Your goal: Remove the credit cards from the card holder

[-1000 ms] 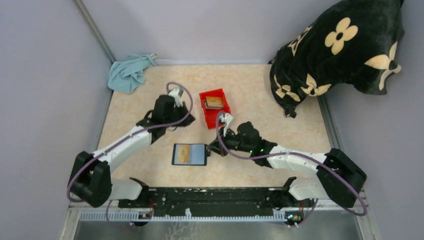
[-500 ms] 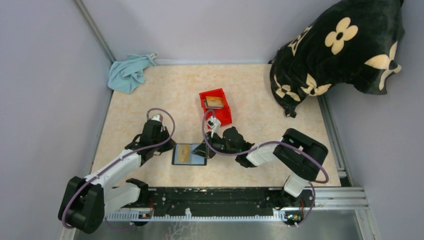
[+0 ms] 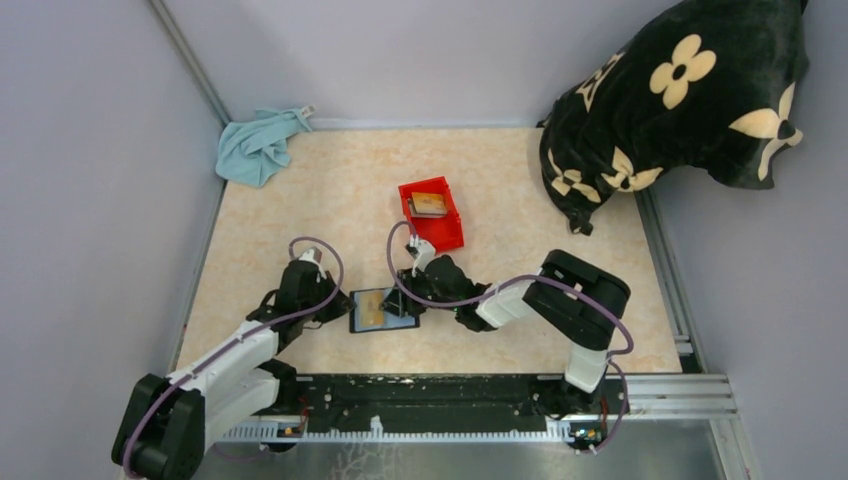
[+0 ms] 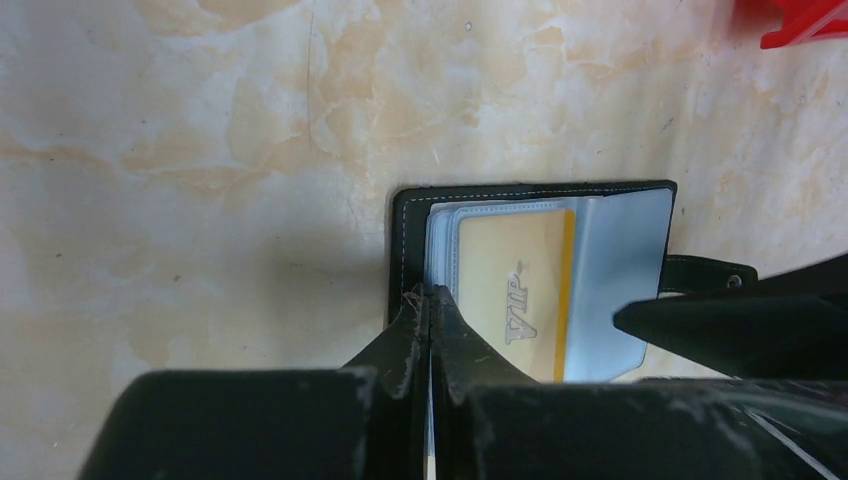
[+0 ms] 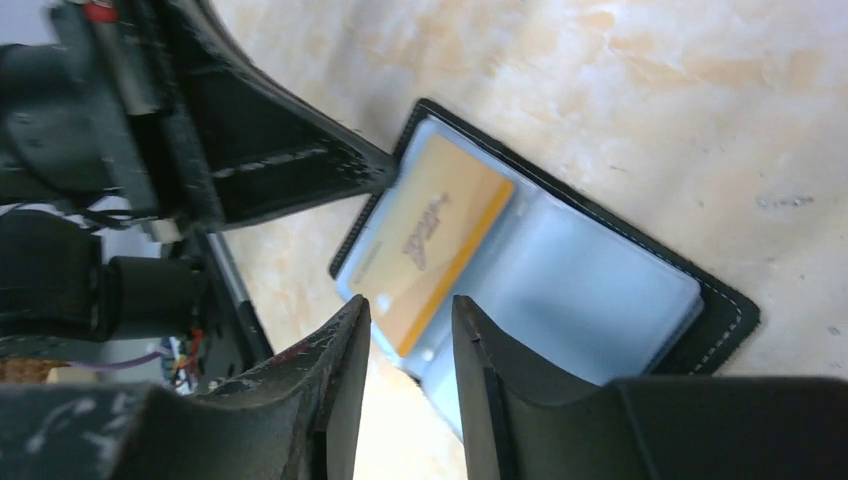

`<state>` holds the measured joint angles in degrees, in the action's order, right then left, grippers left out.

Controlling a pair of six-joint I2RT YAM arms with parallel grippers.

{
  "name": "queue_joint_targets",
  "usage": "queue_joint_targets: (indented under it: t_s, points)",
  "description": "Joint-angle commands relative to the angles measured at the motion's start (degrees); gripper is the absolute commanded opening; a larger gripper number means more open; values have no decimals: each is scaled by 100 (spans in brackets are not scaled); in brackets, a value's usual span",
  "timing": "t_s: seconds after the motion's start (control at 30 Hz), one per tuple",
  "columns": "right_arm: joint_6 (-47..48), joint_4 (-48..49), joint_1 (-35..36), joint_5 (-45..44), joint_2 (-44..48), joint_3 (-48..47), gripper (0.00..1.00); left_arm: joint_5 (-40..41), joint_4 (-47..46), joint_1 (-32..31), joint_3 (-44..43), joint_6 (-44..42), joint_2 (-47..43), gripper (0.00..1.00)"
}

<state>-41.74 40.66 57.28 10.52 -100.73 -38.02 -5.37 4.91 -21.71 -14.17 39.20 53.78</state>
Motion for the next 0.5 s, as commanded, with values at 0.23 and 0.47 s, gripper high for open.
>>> queue_joint_targets:
  t_s: [0.23,0.47]
  points:
    - [-50,127,48,-40,-539,-320,36,-225,274,-15,300,26,-141,0]
    - [-150,342,48,182,-854,-355,33,-236,226,-16,308,30,-76,0]
